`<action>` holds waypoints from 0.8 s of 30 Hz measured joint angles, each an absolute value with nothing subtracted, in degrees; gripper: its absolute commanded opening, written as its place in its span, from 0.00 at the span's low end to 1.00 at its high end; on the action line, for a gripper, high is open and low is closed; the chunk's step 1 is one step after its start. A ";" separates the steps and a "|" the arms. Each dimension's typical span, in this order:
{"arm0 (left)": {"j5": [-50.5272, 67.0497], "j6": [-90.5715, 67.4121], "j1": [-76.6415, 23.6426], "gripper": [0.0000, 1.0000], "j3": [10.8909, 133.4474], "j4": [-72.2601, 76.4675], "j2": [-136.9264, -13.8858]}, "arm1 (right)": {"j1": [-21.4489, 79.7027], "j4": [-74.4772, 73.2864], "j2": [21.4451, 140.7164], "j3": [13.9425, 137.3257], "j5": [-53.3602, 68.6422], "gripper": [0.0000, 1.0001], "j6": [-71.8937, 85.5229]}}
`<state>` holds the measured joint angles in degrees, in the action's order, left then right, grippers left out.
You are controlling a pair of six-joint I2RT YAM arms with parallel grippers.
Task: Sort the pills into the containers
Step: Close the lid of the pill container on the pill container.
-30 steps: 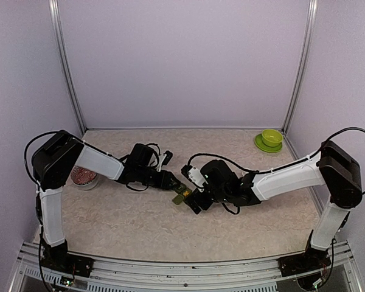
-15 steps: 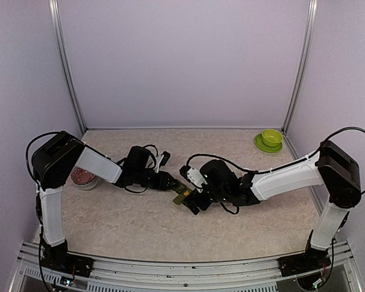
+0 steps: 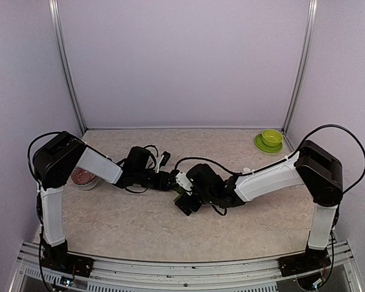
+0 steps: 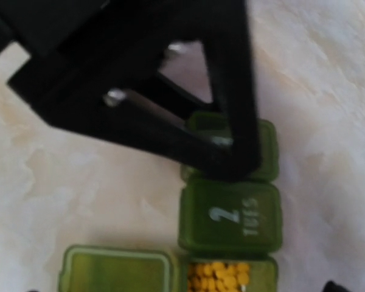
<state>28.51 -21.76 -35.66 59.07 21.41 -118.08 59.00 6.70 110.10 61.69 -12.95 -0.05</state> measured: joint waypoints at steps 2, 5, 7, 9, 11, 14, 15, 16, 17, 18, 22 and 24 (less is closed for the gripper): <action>28.53 -22.00 -35.66 0.32 59.07 21.43 -118.10 | 59.68 6.61 111.22 62.57 -14.44 1.00 -0.75; 28.51 -22.28 -35.66 0.32 59.07 21.43 -118.10 | 60.86 6.20 112.64 63.94 -16.71 1.00 -1.96; 28.51 -22.33 -35.66 0.32 59.07 21.43 -118.10 | 61.52 5.74 113.65 64.97 -18.15 1.00 -2.55; 28.49 -22.33 -35.66 0.32 59.07 21.43 -118.10 | 61.80 5.15 114.65 65.95 -19.77 1.00 -2.96; 28.49 -22.33 -35.66 0.32 59.07 21.43 -118.10 | 62.08 4.34 115.20 66.61 -21.34 1.00 -3.27; 28.49 -22.33 -35.66 0.32 59.07 21.43 -118.10 | 62.11 3.75 115.39 66.83 -23.64 1.00 -3.42; 28.49 -22.33 -35.66 0.32 59.07 21.45 -118.10 | 62.11 3.62 115.39 66.83 -24.21 1.00 -3.42; 28.49 -22.33 -35.66 0.32 59.07 21.52 -118.13 | 62.11 3.40 115.39 66.83 -24.56 1.00 -3.44; 28.49 -22.33 -35.66 0.32 59.07 21.58 -118.15 | 62.13 3.20 115.39 66.83 -24.84 1.00 -3.44; 28.51 -22.33 -35.66 0.32 59.07 21.63 -118.15 | 62.13 3.11 115.39 66.83 -25.15 1.00 -3.44; 28.49 -22.35 -35.64 0.31 59.07 21.78 -118.15 | 62.26 3.09 115.39 66.83 -25.96 1.00 -3.44; 28.49 -22.35 -35.64 0.31 59.07 21.85 -118.19 | 62.28 3.11 115.37 66.83 -26.09 1.00 -3.51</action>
